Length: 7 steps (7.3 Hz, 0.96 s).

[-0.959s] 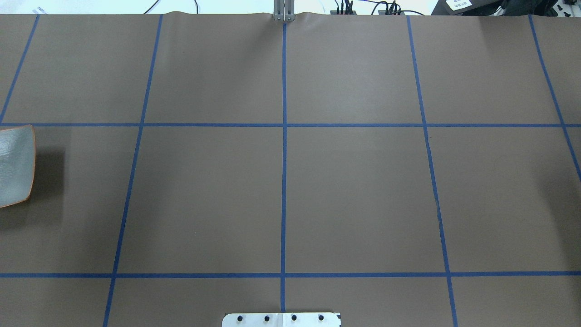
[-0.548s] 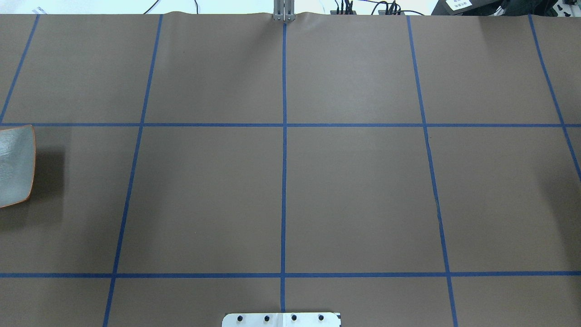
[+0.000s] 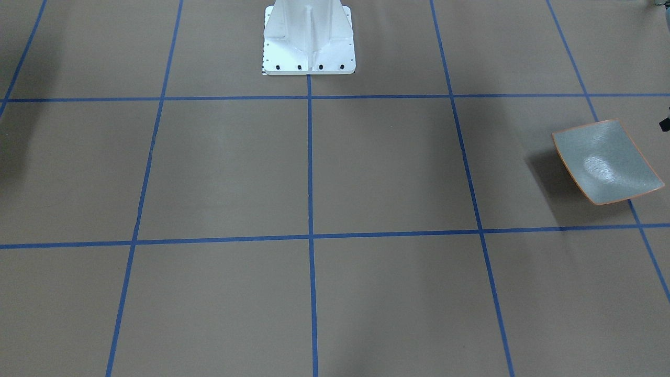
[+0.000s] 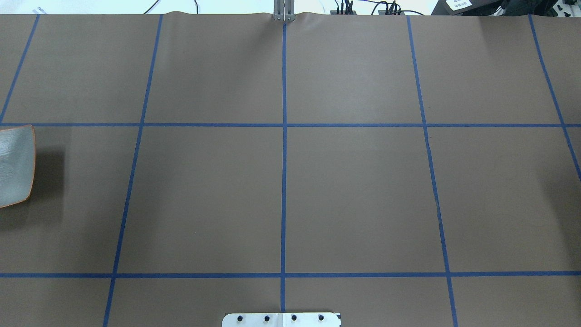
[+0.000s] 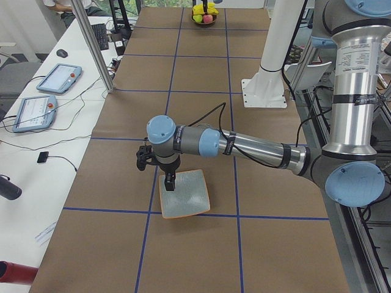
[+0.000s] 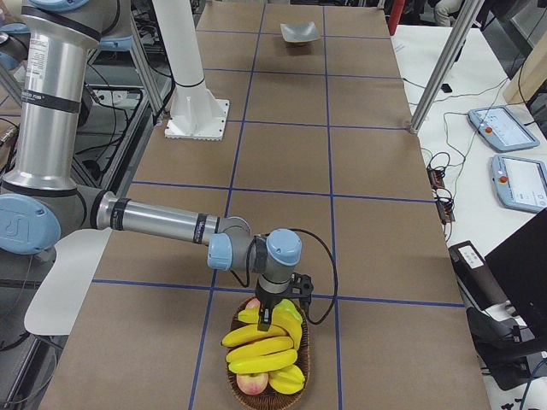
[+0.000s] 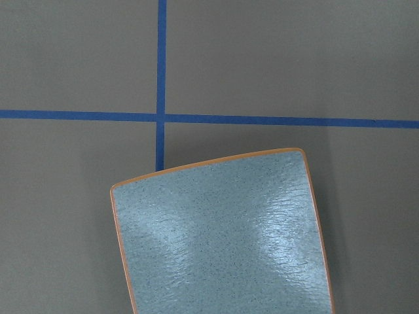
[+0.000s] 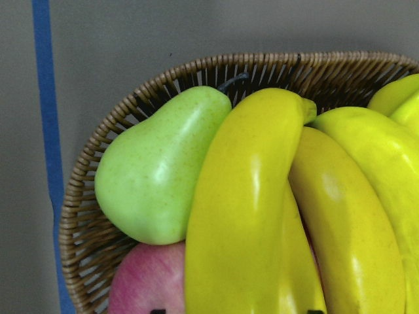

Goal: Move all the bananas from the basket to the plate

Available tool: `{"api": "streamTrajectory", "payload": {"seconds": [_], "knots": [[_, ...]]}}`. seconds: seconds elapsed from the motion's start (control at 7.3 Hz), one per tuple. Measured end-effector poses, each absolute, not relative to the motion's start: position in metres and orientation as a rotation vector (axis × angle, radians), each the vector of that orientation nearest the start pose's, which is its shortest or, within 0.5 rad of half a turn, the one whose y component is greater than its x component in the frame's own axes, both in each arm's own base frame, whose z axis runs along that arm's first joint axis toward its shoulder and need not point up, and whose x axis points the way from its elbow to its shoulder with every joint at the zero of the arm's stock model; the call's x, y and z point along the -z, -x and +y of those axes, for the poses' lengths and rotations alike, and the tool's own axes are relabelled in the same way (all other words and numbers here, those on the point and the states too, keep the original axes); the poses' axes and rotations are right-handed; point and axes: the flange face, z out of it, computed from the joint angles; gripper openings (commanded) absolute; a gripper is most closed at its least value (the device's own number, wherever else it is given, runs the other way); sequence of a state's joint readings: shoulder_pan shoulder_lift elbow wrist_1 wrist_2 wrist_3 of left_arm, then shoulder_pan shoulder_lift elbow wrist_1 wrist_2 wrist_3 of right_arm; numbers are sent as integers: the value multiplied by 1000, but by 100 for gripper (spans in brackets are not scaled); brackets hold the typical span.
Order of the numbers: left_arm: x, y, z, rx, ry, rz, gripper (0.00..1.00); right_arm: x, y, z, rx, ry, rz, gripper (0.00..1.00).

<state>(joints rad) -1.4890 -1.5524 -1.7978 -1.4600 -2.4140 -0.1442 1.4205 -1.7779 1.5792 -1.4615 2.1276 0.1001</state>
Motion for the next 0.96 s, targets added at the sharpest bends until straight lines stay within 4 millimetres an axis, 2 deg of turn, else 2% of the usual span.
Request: {"api": "streamTrajectory", "payload": {"seconds": [0.14,0.55,0.82,0.96], "knots": [[-562,19,-485,17,3,848,99,-751,-22,-397,25,152,-542,0],[-562,19,-485,18,2,848,99,-749,-21,-399,29,131,-546,0],[-561,19,-485,16,1,849,99,-726,-26,-406,27,83,-570,0],[-560,19,-486,13,-3,850,99,-708,-36,-409,8,45,-596,0]]}}
